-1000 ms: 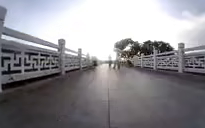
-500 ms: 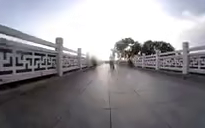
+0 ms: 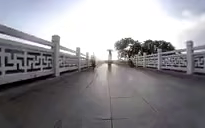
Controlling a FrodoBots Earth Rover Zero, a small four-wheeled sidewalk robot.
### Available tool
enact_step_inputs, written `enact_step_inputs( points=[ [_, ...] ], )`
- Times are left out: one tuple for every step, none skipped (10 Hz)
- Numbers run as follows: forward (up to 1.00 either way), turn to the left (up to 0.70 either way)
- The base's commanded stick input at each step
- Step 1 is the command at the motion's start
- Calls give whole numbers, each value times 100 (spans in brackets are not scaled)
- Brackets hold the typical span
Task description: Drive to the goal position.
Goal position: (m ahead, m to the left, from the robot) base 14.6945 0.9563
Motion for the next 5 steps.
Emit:
enact_step_inputs(
  points=[
    [45, 0],
    [45, 0],
    [45, 0],
    [45, 0],
    [45, 0]
  ],
)
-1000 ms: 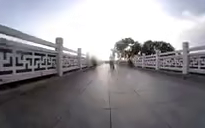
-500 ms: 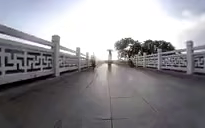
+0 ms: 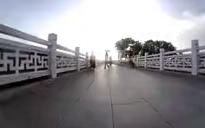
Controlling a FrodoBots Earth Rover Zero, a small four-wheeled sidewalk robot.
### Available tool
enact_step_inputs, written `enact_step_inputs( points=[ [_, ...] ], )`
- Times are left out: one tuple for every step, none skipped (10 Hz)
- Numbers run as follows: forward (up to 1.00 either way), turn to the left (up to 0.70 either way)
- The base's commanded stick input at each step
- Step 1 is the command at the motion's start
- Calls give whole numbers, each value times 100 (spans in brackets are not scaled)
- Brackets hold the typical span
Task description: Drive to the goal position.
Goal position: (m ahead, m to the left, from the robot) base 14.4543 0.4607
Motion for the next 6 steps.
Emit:
enact_step_inputs(
  points=[
    [45, 0],
    [45, -5],
    [45, -27],
    [45, -6],
    [45, 0],
    [45, 0]
  ],
)
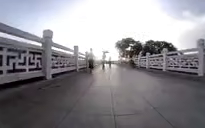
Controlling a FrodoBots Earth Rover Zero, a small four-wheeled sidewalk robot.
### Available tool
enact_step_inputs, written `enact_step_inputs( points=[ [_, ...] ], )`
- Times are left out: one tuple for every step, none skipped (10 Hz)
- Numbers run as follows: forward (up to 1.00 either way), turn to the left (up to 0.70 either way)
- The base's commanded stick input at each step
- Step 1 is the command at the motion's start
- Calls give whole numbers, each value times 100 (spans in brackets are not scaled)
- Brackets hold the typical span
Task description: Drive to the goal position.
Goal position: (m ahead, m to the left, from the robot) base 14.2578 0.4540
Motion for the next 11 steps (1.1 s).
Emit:
enact_step_inputs(
  points=[
    [45, 0],
    [45, 0],
    [45, 0],
    [45, 0],
    [45, 0],
    [45, 0],
    [45, 0],
    [45, 0],
    [45, 0],
    [45, 0],
    [45, 0]
  ],
)
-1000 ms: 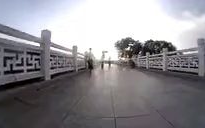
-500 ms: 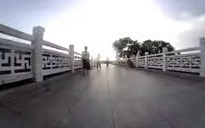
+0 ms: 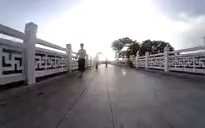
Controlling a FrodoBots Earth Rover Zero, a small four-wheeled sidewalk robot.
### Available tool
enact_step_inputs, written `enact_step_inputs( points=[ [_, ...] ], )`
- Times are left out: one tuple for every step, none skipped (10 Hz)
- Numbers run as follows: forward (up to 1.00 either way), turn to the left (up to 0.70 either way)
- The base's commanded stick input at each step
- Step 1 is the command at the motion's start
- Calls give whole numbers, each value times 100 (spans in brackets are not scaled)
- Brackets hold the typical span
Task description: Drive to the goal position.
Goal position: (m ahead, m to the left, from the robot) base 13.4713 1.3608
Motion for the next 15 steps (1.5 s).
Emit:
enact_step_inputs(
  points=[
    [45, 0],
    [45, 0],
    [45, 0],
    [45, 0],
    [45, 0],
    [45, 0],
    [45, 0],
    [45, 0],
    [45, 0],
    [45, 0],
    [45, 0],
    [45, 0],
    [45, 0],
    [45, -2],
    [45, -14]
  ],
)
